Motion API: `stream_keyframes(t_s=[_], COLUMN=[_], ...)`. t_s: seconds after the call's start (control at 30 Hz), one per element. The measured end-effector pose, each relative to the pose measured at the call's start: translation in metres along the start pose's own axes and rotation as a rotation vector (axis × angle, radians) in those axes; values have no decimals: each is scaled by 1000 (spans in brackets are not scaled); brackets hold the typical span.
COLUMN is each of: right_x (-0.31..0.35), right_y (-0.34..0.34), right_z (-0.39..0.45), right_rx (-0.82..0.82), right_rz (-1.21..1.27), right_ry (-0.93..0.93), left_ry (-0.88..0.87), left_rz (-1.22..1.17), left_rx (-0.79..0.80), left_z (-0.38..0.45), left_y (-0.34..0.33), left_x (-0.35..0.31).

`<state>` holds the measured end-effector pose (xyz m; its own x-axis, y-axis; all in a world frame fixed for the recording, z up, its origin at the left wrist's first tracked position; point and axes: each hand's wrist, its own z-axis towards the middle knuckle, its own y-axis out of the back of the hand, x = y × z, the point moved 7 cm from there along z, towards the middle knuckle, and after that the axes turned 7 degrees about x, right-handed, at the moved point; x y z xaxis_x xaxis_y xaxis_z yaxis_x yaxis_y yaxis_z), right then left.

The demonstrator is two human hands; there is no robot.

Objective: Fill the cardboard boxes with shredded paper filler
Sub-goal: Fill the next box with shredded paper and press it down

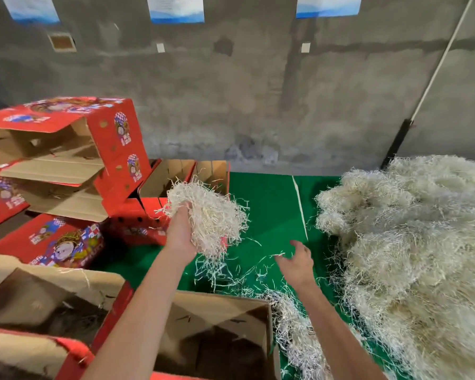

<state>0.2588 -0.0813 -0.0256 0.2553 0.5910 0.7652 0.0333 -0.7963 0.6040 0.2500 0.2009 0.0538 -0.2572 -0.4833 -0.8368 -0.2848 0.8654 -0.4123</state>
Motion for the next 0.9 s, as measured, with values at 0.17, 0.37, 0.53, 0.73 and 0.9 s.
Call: stream_keyframes(t_s=[0.17,0.37,0.53,0.73,0.9], right_x=[101,127,115,131,108], right_y=[-32,-71,-41,-61,-80], right_z=[-51,-90,-99,-134,-129], right_rx=[265,308,50,304,138], right_rz=[769,1143,1017,710,826], right_ry=[166,26,232,456,227], left_ry=[-105,-432,-217,-93,-205], left_rz=[206,542,213,214,198], left_rx=[-106,-17,106,-54,-275], left_z=[-21,-66,-83,-97,-90], left_y=[0,-19,15,23,49], left_x=[17,29,41,47,60])
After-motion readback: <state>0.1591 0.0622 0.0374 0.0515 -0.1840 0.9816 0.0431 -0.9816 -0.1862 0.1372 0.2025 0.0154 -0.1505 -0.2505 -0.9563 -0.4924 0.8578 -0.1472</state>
